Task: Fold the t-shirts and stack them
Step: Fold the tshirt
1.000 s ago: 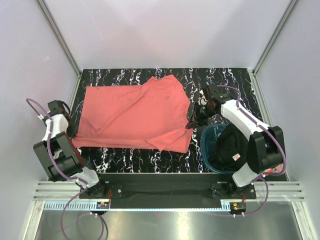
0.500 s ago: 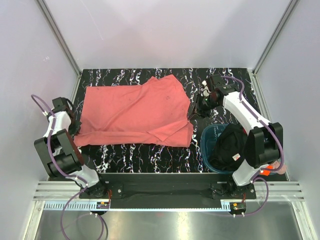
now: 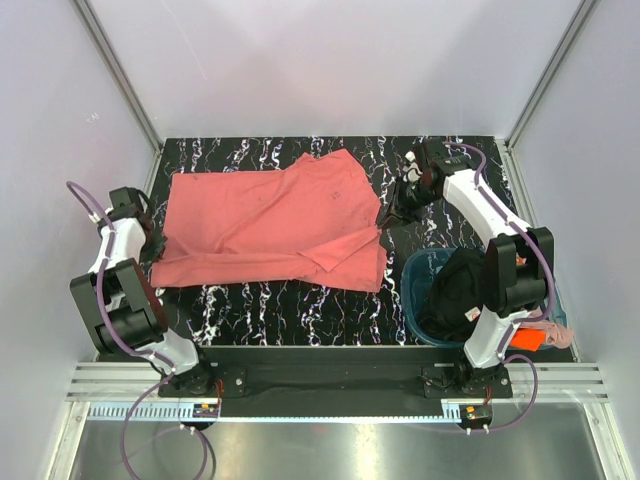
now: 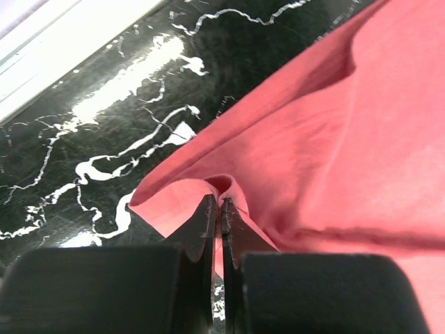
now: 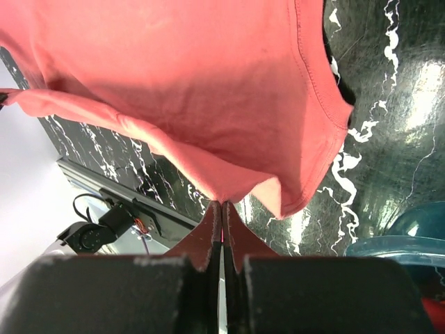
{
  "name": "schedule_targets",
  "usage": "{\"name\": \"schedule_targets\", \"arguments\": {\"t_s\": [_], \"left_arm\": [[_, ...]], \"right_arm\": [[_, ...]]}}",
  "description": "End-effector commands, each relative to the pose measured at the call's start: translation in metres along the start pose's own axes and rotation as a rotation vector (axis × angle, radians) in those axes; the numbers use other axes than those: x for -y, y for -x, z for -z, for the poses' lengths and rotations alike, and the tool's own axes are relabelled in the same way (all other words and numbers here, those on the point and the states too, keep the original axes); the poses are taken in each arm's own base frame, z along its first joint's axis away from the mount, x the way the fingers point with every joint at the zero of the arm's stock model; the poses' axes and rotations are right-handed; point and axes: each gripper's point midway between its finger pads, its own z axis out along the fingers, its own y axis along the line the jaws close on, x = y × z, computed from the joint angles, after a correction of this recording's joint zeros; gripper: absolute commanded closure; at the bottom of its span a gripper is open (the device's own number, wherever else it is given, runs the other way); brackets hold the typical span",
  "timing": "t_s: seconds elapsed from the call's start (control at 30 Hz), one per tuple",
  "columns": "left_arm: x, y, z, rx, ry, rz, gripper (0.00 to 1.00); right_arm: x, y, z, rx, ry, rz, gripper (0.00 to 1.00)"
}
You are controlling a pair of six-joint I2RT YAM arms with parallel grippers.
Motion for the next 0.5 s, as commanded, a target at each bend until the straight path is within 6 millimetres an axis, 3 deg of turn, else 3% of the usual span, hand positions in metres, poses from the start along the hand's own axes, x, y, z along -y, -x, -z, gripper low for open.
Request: {"name": "schedule_targets", "arguments": {"t_s": [0.0, 0.2, 0.33, 0.47], "left_arm": [[0.017, 0.021, 0.015, 0.060, -0.070, 0.030, 1.00], [0.025, 0.029, 0.029, 0.090, -0.107, 0.039, 1.00], [0.027, 0.031, 0.041, 0.110, -0.140, 0.047, 1.00], [0.038, 0.047, 0.073, 0.170, -0.222, 0.058, 1.00]], "right_arm": [[-0.006, 0.012, 0.013, 0.047, -0.001, 0.050, 1.00], [-0.010, 0.018, 0.028, 0.090, -0.015, 0.074, 1.00], [-0.014, 0.011, 0.034, 0.087, 0.008, 0.073, 1.00], [-0.026, 0.012, 0.055, 0.139, 0.020, 0.093, 1.00]]}}
